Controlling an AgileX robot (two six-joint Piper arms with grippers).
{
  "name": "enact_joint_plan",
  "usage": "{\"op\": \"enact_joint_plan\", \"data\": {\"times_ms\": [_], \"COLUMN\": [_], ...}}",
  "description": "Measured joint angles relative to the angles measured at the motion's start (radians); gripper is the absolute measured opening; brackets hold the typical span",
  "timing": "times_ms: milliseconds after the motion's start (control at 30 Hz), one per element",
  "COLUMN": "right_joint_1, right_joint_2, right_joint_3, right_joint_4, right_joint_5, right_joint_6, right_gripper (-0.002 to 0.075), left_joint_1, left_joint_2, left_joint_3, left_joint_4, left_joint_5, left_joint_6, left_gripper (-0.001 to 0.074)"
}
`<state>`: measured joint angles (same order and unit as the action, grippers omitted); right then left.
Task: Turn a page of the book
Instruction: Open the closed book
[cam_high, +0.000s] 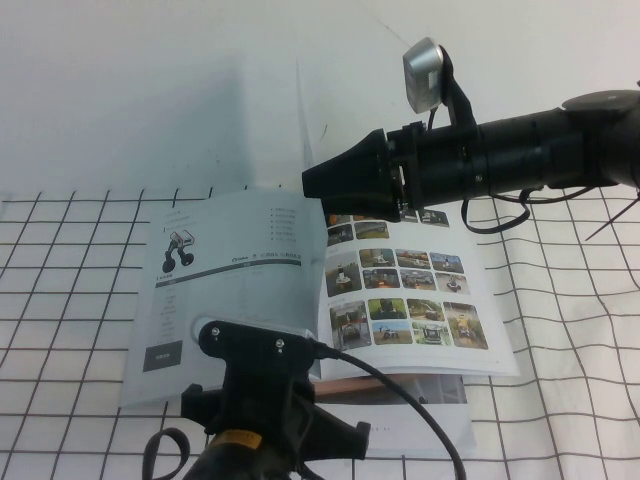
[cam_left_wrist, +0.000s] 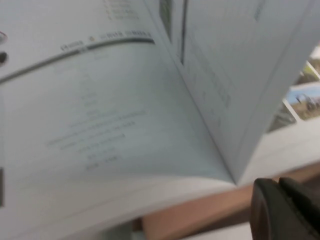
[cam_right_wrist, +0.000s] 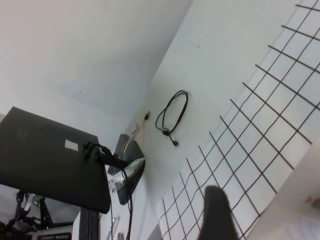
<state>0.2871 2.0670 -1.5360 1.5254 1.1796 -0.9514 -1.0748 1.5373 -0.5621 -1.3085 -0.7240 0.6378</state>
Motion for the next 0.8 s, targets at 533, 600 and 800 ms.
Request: {"op": "enact_joint_plan", "data": {"times_ms": [533,600,800], "right_joint_1": [0.0,0.0,0.0], "right_joint_2": [-0.002,-0.002,-0.002], "right_joint_3": [0.0,0.0,0.0], "right_joint_4": [-0.022,-0.022,-0.024], "right_joint_5": [0.0,0.0,0.0], "right_joint_6": [-0.004,-0.004,-0.004], "right_gripper": [0.0439,0.0439,0.0439], "left_joint_1": [-0.253,-0.201,-0.035], "left_joint_2": [0.0,0.0,0.001], "left_joint_3": [0.0,-0.002,-0.023], "left_joint_4": [0.243,0.264,0.418], "left_joint_5": [-0.201,-0.185,-0.018], "left_joint_6": [-0.017,-0.05,-0.093], "left_gripper": [-0.0001,-0.0002,-0.0002]}}
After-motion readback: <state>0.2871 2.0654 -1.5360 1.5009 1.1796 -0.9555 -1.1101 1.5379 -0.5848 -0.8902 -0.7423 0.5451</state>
